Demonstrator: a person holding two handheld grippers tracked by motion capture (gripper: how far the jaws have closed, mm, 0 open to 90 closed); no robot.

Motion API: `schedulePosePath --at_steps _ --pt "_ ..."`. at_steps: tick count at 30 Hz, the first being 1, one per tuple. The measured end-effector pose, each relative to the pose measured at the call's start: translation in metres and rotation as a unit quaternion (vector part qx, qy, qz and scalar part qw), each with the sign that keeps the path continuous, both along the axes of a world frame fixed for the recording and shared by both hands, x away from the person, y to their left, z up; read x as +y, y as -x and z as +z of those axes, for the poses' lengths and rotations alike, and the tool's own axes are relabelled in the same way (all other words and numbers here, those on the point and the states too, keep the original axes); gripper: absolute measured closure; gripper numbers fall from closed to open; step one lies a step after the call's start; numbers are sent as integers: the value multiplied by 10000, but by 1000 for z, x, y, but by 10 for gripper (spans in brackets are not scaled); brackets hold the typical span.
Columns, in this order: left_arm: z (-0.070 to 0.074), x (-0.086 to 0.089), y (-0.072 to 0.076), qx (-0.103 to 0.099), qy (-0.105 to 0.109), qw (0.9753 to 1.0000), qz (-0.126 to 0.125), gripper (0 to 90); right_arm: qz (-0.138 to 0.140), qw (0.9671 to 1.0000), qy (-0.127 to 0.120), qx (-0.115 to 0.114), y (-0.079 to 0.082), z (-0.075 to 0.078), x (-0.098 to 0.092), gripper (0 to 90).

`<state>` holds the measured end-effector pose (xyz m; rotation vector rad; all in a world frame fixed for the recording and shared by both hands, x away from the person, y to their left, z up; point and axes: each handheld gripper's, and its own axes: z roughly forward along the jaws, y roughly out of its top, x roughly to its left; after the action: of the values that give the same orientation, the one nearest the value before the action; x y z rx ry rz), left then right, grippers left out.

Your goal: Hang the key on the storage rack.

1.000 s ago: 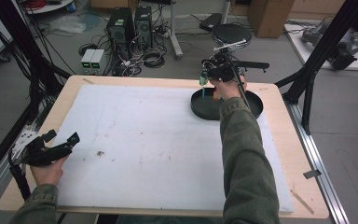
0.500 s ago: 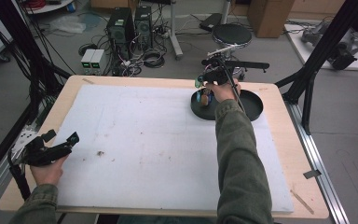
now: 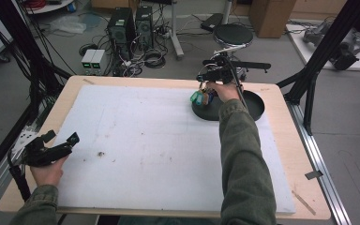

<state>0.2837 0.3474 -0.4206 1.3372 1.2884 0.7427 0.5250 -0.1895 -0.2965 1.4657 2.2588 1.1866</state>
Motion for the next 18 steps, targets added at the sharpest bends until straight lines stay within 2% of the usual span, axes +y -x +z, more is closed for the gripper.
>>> schedulePosePath --at_steps 5,8,10,11,14,18 --pt "0 0 0 -6 -6 10000 -7 18 6 10000 -7 16 3 3 -2 205" --pt "0 0 0 -9 6 10000 -8 18 202 9998 -65 48 6 5 -2 110" --pt "0 0 0 -14 10 10000 -2 18 263 9996 -18 57 7 5 -1 86" --pt "0 0 0 -15 18 10000 -7 18 260 9996 -28 72 8 5 -1 11" --pt "0 0 1 -18 15 10000 -2 18 223 9997 28 119 11 6 0 4" --pt "0 0 1 -16 11 10000 2 18 197 9995 224 49 16 9 1 4"
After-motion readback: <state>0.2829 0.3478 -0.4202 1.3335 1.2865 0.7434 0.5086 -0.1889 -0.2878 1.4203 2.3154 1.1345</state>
